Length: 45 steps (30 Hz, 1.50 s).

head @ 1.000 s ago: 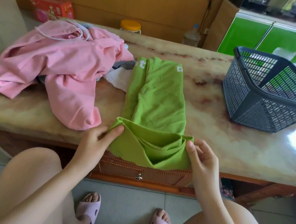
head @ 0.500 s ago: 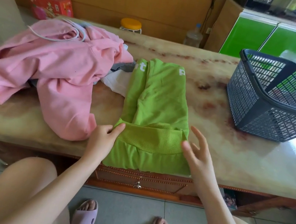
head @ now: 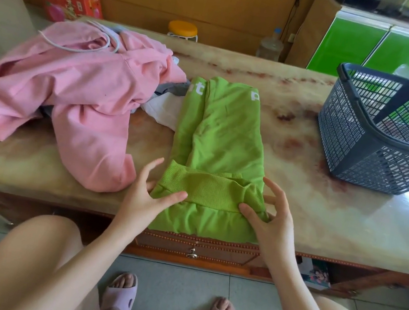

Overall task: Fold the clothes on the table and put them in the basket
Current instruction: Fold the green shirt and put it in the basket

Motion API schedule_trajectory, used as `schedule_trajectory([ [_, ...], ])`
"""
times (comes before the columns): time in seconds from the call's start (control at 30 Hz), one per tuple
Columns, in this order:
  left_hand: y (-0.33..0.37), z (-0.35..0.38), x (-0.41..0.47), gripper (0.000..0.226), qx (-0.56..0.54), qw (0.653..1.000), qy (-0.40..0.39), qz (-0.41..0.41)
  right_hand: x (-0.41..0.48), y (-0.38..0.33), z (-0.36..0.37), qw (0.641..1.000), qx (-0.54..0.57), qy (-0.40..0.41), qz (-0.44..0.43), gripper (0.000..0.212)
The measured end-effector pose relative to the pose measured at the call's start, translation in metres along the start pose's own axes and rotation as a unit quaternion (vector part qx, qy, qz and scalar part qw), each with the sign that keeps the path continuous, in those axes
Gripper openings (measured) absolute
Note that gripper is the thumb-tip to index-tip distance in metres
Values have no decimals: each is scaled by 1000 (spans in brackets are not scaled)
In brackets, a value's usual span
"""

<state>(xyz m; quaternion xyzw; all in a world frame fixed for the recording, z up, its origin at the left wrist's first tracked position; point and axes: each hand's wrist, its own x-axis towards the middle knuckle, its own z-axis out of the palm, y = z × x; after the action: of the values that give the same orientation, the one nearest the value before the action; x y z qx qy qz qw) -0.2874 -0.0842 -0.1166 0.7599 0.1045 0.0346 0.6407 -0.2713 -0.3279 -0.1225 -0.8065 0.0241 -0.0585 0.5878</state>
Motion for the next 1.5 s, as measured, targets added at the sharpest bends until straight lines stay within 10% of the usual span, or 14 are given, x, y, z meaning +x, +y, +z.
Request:
schedule_trajectory([
  [0.4,-8,13,-2,16,119,968,114,191,-4,9,0,998,-20,61,-27,38],
  [0.9,-20,11,10,19,223,935,74,264,5,6,-5,996,-65,47,26,35],
  [1.1,-18,5,0,21,282,893,87,339,0,5,-7,967,-202,88,-125,43],
  [1.27,-21,-12,-3,54,297,878,-178,330,0,-1,-25,955,-203,-157,-150,59],
  [1.4,-32,-22,5,95,385,828,-219,344,7,9,-37,881,-320,-288,-197,107],
  [1.5,-33,-25,13,92,376,839,-176,353,12,9,-43,899,-308,-274,-149,103],
])
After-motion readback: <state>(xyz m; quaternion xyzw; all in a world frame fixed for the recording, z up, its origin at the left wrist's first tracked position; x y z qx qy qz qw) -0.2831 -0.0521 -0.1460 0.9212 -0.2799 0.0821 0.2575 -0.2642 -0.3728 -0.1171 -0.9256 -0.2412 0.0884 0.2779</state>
